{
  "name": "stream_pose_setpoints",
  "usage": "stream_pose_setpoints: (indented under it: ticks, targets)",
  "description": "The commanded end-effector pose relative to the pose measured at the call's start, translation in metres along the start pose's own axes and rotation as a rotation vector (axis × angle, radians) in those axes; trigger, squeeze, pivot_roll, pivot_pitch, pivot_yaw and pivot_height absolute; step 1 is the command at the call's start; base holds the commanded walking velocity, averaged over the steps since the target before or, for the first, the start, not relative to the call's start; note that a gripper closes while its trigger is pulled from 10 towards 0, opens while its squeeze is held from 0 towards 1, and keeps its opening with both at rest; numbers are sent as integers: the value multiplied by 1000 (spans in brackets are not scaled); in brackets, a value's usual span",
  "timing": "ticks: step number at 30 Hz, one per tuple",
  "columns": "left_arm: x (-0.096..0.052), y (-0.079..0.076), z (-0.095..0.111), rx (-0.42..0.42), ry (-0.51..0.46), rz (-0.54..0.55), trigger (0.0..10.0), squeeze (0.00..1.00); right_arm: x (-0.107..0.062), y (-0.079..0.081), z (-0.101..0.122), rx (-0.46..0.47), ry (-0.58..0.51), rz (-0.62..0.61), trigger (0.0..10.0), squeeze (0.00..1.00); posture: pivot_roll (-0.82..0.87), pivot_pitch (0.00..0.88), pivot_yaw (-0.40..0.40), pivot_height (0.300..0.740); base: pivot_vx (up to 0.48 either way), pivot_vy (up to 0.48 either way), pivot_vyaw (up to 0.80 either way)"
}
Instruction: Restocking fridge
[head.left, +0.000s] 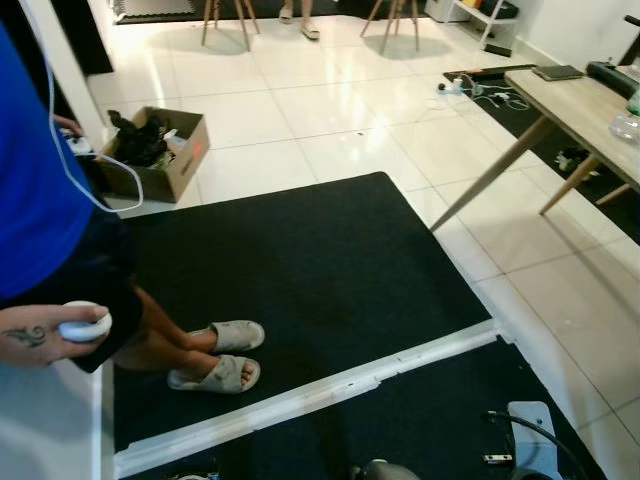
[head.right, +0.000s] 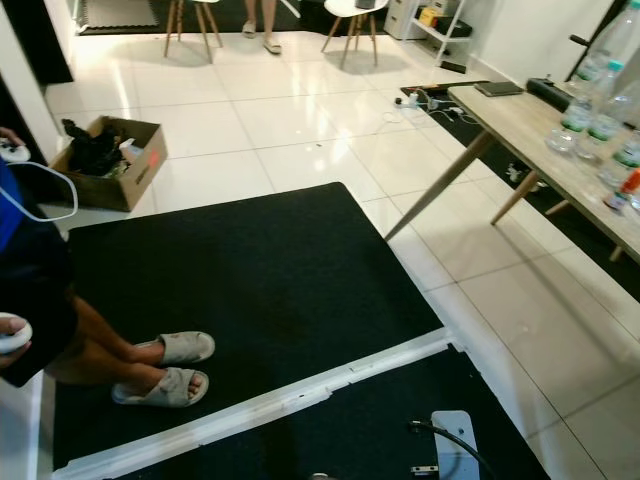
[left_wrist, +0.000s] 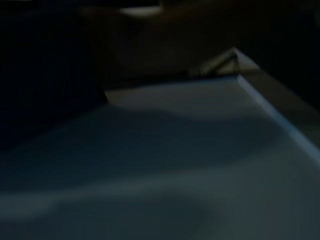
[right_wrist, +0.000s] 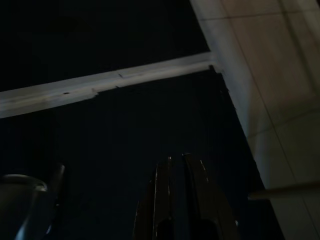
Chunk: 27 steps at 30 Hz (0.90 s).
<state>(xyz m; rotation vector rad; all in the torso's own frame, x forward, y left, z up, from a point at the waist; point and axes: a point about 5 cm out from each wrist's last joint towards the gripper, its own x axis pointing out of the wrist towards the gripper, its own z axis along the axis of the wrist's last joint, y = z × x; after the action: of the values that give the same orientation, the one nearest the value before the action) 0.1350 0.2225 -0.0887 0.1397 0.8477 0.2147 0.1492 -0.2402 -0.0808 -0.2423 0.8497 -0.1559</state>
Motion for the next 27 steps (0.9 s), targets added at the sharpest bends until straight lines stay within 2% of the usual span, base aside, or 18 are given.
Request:
stream_pose_setpoints:
  ticks: [1, 6, 9, 11, 13, 16, 20, 27]
  targets:
    - [-1, 4, -2, 7, 6, 10, 10000, 0, -2, -1, -5, -3, 16, 0, 10000, 0, -23, 86, -94, 740, 0, 0, 0]
    - [2, 0, 4, 18, -6, -6, 10000, 0, -3, -2, -8, -7, 21, -5, 10000, 0, -42, 73, -75, 740, 0, 0, 0]
    - [6, -5, 14, 74, -28, -43, 10000, 0, -4, -5, -12, 7, 31, -30, 10000, 4, -60, 59, -57, 740, 0, 0, 0]
    - [6, -5, 14, 74, -28, -43, 10000, 0, -4, -5, -12, 7, 31, -30, 10000, 4, -60, 59, -57, 740, 0, 0, 0]
    - [9, -7, 22, 100, -46, -58, 10000, 0, -4, -6, -13, 19, 35, -41, 10000, 0, -60, 45, -45, 740, 0, 0, 0]
    - [11, -7, 30, 97, -64, -56, 10000, 0, -5, -4, -14, 21, 40, -38, 10000, 4, -50, 41, -45, 740, 0, 0, 0]
    - [12, -4, 31, 89, -67, -47, 10000, 0, -4, 0, -13, 16, 40, -27, 10000, 4, -42, 42, -49, 740, 0, 0, 0]
    - [8, 0, 19, 85, -38, -32, 10000, 0, -2, 4, -7, 5, 24, -12, 10000, 0, -31, 51, -59, 740, 0, 0, 0]
